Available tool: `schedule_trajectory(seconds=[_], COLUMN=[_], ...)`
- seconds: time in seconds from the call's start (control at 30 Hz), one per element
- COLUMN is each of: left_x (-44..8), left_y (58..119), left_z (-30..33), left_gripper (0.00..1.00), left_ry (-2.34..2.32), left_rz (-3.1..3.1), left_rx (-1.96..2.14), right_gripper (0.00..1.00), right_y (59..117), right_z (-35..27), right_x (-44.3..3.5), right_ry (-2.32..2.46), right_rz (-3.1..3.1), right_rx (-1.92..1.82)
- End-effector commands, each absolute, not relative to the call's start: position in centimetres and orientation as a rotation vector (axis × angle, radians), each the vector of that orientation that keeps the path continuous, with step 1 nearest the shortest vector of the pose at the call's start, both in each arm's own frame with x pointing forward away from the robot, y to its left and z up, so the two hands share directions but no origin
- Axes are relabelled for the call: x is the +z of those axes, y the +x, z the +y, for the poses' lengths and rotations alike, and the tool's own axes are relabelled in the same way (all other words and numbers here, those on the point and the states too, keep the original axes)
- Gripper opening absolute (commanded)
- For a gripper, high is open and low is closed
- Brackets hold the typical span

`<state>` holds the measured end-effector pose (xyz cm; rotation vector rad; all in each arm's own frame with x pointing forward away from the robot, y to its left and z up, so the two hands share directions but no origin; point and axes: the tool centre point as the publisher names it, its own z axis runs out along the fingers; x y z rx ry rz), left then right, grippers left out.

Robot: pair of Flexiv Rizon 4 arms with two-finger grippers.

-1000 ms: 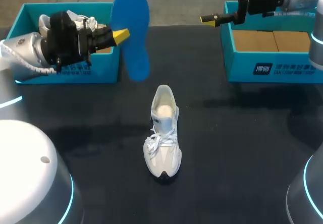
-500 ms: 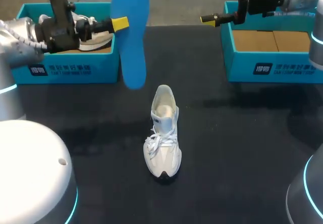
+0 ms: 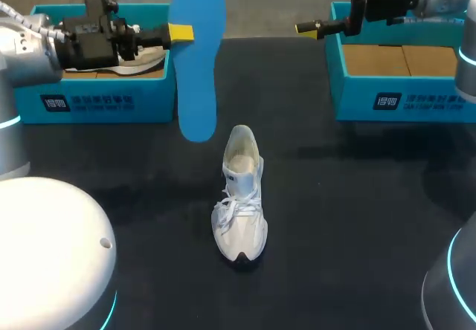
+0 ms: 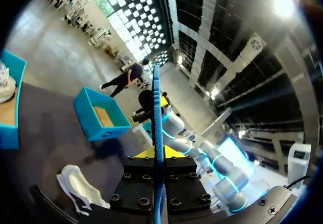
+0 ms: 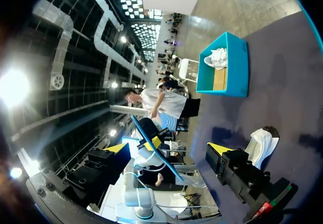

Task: Take the shoe out of the shoebox, open the shoe tongue, remove and reinsert the insole, then place the shoe into the shoebox

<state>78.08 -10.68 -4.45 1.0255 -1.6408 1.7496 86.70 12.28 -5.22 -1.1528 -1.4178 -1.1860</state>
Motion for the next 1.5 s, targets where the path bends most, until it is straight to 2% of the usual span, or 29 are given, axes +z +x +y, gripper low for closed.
schedule_trajectory(seconds=[0.03,0.6,1.5], left_x=[-5.2,-7.4,-15.3], left_y=[78.5,79.9,82.5], left_z=[-10.1,-11.9,-12.5], left_gripper=[0.0,0.0,0.0], left_ry=[1.014,1.125,1.292], left_rz=[-1.474,-1.356,-1.216], left_rx=[1.452,1.367,1.225], right_gripper=[1.0,1.0,1.0], right_y=[86.7,86.7,86.7], right_z=[12.3,12.3,12.3], right_x=[-5.2,-5.2,-5.2], right_ry=[-1.154,-1.154,-1.154], right_rz=[-1.42,-1.42,-1.42], right_rx=[-1.182,-1.182,-1.182])
